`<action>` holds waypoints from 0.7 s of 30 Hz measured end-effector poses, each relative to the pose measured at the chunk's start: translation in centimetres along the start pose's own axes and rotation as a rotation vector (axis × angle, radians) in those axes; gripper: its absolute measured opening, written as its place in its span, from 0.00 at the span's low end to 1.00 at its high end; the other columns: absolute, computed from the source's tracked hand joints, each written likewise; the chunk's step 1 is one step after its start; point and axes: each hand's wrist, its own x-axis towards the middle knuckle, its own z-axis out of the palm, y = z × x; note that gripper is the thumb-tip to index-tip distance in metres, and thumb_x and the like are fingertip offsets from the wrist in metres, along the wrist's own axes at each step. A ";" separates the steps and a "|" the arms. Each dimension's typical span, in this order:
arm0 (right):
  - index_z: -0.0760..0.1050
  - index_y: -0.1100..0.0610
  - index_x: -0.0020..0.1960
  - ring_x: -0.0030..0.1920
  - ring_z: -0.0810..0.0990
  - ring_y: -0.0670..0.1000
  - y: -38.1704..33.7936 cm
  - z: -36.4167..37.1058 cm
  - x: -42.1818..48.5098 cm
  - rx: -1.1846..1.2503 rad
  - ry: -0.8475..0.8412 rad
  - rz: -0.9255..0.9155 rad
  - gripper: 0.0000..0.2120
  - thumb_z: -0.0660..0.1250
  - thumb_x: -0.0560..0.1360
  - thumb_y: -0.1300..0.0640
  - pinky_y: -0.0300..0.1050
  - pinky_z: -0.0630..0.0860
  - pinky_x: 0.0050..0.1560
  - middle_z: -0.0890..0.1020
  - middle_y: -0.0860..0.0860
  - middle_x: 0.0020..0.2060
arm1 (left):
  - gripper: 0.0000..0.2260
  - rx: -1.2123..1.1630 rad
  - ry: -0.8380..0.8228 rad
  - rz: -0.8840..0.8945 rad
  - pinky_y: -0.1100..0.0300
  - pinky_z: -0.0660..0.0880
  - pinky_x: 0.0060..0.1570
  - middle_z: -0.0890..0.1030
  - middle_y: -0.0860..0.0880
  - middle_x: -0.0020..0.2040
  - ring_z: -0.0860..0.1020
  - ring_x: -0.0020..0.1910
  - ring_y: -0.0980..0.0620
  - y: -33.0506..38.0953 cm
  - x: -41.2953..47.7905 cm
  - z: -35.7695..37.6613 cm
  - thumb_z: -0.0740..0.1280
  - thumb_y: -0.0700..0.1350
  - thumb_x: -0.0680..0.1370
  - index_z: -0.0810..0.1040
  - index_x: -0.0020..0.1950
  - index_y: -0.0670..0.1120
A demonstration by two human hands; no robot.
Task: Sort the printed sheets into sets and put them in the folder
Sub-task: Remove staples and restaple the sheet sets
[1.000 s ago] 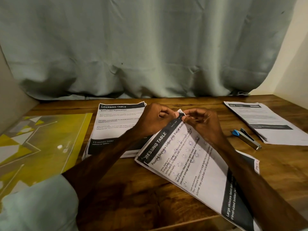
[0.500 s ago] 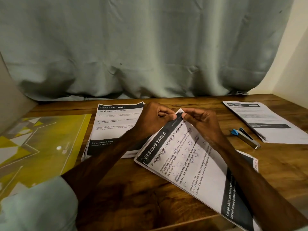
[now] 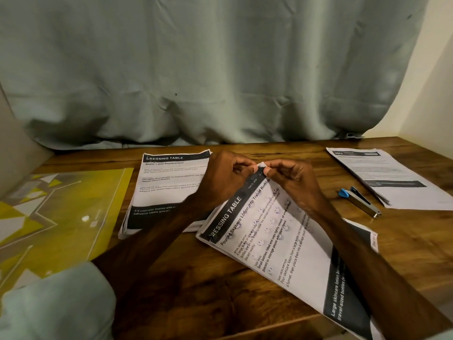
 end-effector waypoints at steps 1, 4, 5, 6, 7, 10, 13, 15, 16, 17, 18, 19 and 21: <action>0.81 0.66 0.60 0.49 0.87 0.52 0.0 -0.1 0.0 0.003 -0.028 0.014 0.10 0.68 0.79 0.67 0.39 0.81 0.48 0.88 0.53 0.50 | 0.06 0.019 0.007 0.020 0.62 0.82 0.44 0.88 0.52 0.47 0.84 0.41 0.61 0.1 -0.1 0.0 0.75 0.42 0.77 0.87 0.53 0.45; 0.80 0.67 0.59 0.46 0.87 0.48 -0.3 -0.2 -0.1 -0.018 -0.091 0.041 0.10 0.64 0.81 0.66 0.35 0.80 0.44 0.88 0.52 0.47 | 0.06 0.064 0.025 0.080 0.65 0.81 0.44 0.87 0.51 0.48 0.84 0.41 0.61 0.4 -0.1 -0.3 0.74 0.42 0.77 0.87 0.53 0.45; 0.80 0.68 0.58 0.45 0.86 0.47 -0.3 -0.2 -0.2 -0.027 -0.093 0.043 0.09 0.64 0.82 0.66 0.34 0.79 0.43 0.88 0.50 0.46 | 0.06 0.069 0.021 0.086 0.66 0.81 0.43 0.87 0.51 0.48 0.84 0.41 0.61 0.4 -0.1 -0.3 0.74 0.42 0.77 0.87 0.53 0.45; 0.80 0.68 0.57 0.44 0.86 0.46 -0.2 -0.2 -0.2 -0.040 -0.091 0.045 0.09 0.63 0.82 0.66 0.33 0.78 0.42 0.88 0.49 0.44 | 0.06 0.075 0.018 0.086 0.66 0.81 0.43 0.88 0.51 0.48 0.84 0.41 0.60 0.4 -0.1 -0.3 0.74 0.42 0.77 0.87 0.54 0.44; 0.81 0.67 0.56 0.43 0.86 0.44 -0.3 -0.1 -0.1 -0.052 -0.088 0.045 0.09 0.63 0.82 0.66 0.32 0.78 0.42 0.88 0.47 0.43 | 0.06 0.080 0.014 0.081 0.66 0.81 0.43 0.88 0.50 0.48 0.84 0.41 0.60 0.4 -0.1 -0.3 0.74 0.42 0.77 0.87 0.54 0.44; 0.81 0.66 0.56 0.43 0.86 0.43 -0.4 0.1 -0.1 -0.068 -0.084 0.046 0.09 0.63 0.82 0.67 0.32 0.78 0.42 0.88 0.45 0.43 | 0.07 0.074 0.009 0.070 0.69 0.80 0.42 0.88 0.50 0.48 0.84 0.40 0.61 0.4 0.0 -0.3 0.75 0.43 0.77 0.87 0.55 0.45; 0.81 0.65 0.57 0.45 0.87 0.48 -0.3 0.2 -0.1 -0.087 -0.090 0.031 0.09 0.63 0.82 0.67 0.35 0.80 0.44 0.88 0.49 0.46 | 0.08 0.056 0.012 0.072 0.71 0.78 0.42 0.88 0.51 0.48 0.84 0.40 0.62 0.5 0.0 -0.2 0.75 0.43 0.77 0.87 0.55 0.45; 0.81 0.65 0.57 0.48 0.87 0.51 -0.2 0.2 -0.1 -0.100 -0.099 0.023 0.09 0.63 0.82 0.66 0.39 0.81 0.47 0.88 0.52 0.47 | 0.07 0.067 0.017 0.089 0.71 0.78 0.42 0.88 0.52 0.48 0.84 0.41 0.62 0.6 -0.1 -0.2 0.75 0.43 0.77 0.87 0.54 0.46; 0.81 0.65 0.58 0.49 0.87 0.53 -0.1 0.2 -0.1 -0.097 -0.102 0.026 0.09 0.63 0.82 0.66 0.42 0.82 0.48 0.88 0.53 0.48 | 0.07 0.072 0.019 0.095 0.71 0.78 0.42 0.87 0.52 0.48 0.84 0.41 0.62 0.5 -0.1 -0.2 0.74 0.44 0.77 0.87 0.54 0.46; 0.81 0.64 0.59 0.49 0.87 0.54 -0.1 0.2 -0.1 -0.087 -0.107 0.035 0.09 0.63 0.82 0.65 0.44 0.83 0.49 0.87 0.54 0.49 | 0.07 0.078 0.023 0.097 0.71 0.78 0.42 0.87 0.52 0.49 0.84 0.42 0.62 0.5 -0.1 -0.2 0.74 0.44 0.78 0.87 0.54 0.46; 0.80 0.64 0.59 0.49 0.87 0.55 -0.1 0.2 -0.2 -0.085 -0.111 0.043 0.09 0.64 0.82 0.65 0.46 0.83 0.49 0.87 0.55 0.49 | 0.07 0.079 0.027 0.098 0.71 0.79 0.42 0.87 0.52 0.49 0.84 0.41 0.62 0.5 -0.2 -0.2 0.74 0.44 0.78 0.87 0.54 0.46; 0.81 0.64 0.59 0.49 0.87 0.56 -0.1 0.2 -0.2 -0.094 -0.115 0.047 0.09 0.64 0.82 0.64 0.47 0.83 0.50 0.87 0.55 0.49 | 0.07 0.081 0.031 0.103 0.70 0.79 0.41 0.87 0.52 0.49 0.84 0.41 0.62 0.5 -0.2 -0.2 0.74 0.45 0.78 0.87 0.54 0.46; 0.81 0.63 0.57 0.49 0.87 0.54 -0.1 0.2 -0.2 -0.143 -0.127 0.043 0.08 0.65 0.82 0.64 0.48 0.83 0.50 0.87 0.54 0.48 | 0.06 0.075 0.027 0.112 0.71 0.78 0.40 0.87 0.52 0.48 0.83 0.40 0.63 0.7 -0.2 -0.2 0.74 0.45 0.78 0.87 0.54 0.46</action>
